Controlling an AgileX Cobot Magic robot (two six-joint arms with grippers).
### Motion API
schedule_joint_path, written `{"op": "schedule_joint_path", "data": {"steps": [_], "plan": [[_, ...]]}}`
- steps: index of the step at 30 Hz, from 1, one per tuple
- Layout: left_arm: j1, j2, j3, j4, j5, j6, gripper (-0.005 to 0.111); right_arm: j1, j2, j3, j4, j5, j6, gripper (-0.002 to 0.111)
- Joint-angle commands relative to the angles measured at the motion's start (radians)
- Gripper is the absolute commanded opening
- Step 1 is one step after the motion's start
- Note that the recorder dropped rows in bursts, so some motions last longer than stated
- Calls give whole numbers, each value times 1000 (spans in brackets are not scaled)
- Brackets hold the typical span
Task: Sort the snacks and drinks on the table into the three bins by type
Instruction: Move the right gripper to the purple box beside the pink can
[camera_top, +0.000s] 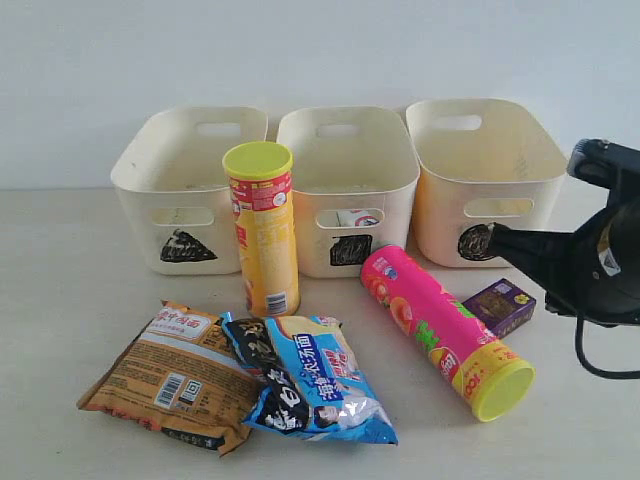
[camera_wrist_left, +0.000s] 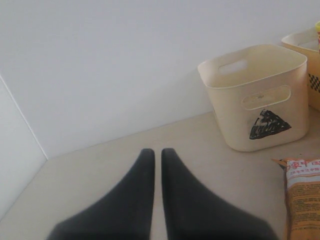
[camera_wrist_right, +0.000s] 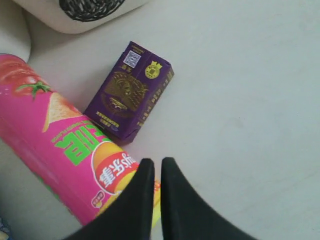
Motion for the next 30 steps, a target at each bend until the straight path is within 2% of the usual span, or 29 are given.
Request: {"op": "schedule_joint_path", "data": {"steps": [1, 4, 6, 9, 11, 12, 13, 20, 30], "plan": [[1, -3, 3, -13, -3, 1, 4, -2, 26, 7, -31, -60, 65, 1], [1, -3, 3, -13, -3, 1, 4, -2, 51, 5, -32, -92, 122, 4], [1, -3, 3, -13, -3, 1, 4, -2, 75, 5, -45, -99, 165, 15], [1, -3, 3, -13, -3, 1, 4, -2, 117, 5, -69, -97, 248, 55], [1, -3, 3, -13, -5, 1, 4, -7, 142, 3, -105, -97, 283, 87], [1, -3, 3, -13, -5, 1, 4, -15, 157, -6, -105, -90, 297, 95], [1, -3, 3, -13, -5, 1, 4, -23, 171, -14, -101, -83, 296, 99], [1, -3, 3, -13, -5, 1, 4, -73, 241, -88, -61, -79, 295, 93], [1, -3, 3, -13, -5, 1, 4, -73, 389, -228, -54, -24, 278, 93]]}}
